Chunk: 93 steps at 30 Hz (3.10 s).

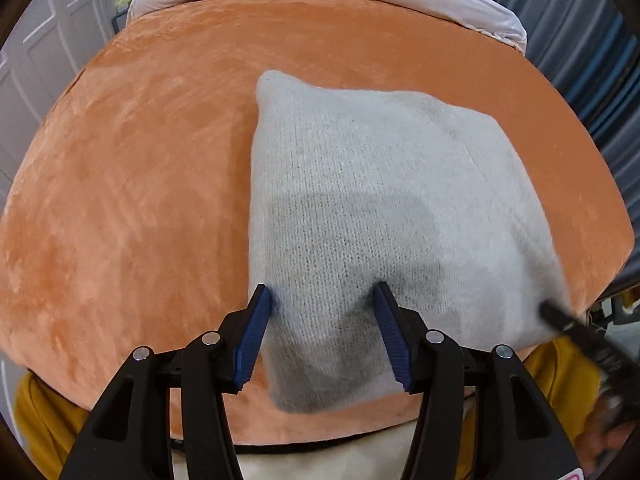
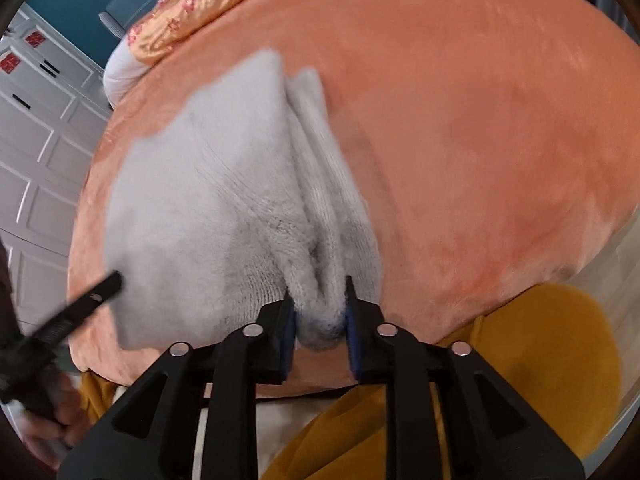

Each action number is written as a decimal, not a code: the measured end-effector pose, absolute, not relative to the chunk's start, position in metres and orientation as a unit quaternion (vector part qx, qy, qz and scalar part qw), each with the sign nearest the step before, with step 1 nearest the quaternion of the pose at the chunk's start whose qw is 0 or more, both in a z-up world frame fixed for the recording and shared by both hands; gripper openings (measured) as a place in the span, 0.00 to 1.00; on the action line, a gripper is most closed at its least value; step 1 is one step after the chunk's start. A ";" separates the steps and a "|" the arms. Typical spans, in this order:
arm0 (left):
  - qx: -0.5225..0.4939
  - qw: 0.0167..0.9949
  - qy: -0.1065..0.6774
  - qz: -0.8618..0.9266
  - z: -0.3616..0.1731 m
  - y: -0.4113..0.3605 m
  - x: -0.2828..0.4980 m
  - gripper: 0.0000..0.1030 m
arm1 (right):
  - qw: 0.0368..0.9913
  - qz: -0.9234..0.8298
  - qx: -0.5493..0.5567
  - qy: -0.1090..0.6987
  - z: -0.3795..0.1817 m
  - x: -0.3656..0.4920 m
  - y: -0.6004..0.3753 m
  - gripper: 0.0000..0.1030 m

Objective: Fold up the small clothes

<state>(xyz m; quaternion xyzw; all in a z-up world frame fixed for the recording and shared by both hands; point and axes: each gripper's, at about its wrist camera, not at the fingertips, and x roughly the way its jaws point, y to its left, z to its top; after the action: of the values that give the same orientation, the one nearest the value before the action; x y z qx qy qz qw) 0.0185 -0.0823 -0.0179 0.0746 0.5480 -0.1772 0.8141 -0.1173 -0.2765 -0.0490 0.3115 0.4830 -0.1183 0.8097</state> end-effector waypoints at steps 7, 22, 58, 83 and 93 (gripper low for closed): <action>0.077 0.813 0.553 -0.166 -0.022 -0.085 0.025 0.57 | 0.840 -0.111 0.279 0.451 -0.019 -0.042 -0.305 0.43; 0.080 0.806 0.564 -0.161 -0.031 -0.086 0.028 0.67 | 0.815 -0.121 0.273 0.497 -0.067 0.028 -0.317 0.08; -0.059 0.807 0.561 -0.173 0.002 -0.046 0.049 0.83 | 0.838 -0.072 0.275 0.466 -0.036 -0.095 -0.270 0.52; -0.177 0.739 0.597 -0.256 -0.023 -0.053 0.093 0.41 | 0.815 -0.011 0.367 0.448 -0.042 -0.060 -0.291 0.30; -0.182 0.808 0.446 -0.339 0.123 0.005 0.092 0.40 | 0.903 0.063 0.294 0.307 0.126 -0.043 -0.228 0.29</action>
<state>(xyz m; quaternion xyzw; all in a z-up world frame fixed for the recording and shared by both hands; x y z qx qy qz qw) 0.0919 0.0051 0.1226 -0.1820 0.4456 -0.3386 0.8085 -0.0432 -0.2281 0.1257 0.2936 0.3068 0.0630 0.9032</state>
